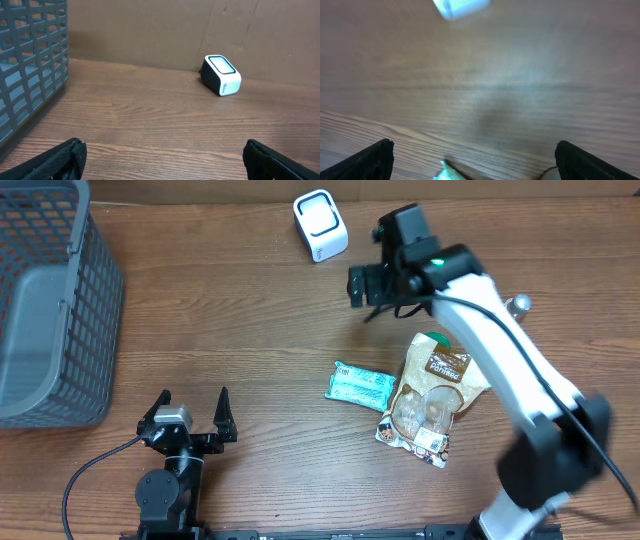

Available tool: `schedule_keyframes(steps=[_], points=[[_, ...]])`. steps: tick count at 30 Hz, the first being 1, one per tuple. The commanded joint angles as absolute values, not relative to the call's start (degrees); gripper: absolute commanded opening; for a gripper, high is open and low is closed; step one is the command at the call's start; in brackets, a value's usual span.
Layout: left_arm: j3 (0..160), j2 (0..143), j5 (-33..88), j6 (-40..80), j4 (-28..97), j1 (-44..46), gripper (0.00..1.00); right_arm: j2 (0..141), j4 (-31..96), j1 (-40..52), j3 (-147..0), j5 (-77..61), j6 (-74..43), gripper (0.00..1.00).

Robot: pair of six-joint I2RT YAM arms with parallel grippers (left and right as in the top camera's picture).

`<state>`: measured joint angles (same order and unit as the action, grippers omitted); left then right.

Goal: Scan the item barcode

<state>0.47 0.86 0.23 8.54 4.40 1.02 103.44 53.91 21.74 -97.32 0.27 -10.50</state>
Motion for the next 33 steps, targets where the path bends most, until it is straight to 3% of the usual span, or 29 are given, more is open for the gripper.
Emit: schedule_keyframes(steps=[1,13,33], points=[[0.3,0.3,0.9,7.3,4.4,0.8,1.00,90.7,53.5,21.4,-98.1,1.7,-9.7,1.00],[0.3,0.3,0.9,7.3,4.4,0.8,0.99,61.7,56.1,17.1,-92.6,3.0,-8.7,1.00],[0.3,0.3,0.9,7.3,4.4,0.8,1.00,7.7,52.8,2.0,-41.0,1.2,-9.0,1.00]])
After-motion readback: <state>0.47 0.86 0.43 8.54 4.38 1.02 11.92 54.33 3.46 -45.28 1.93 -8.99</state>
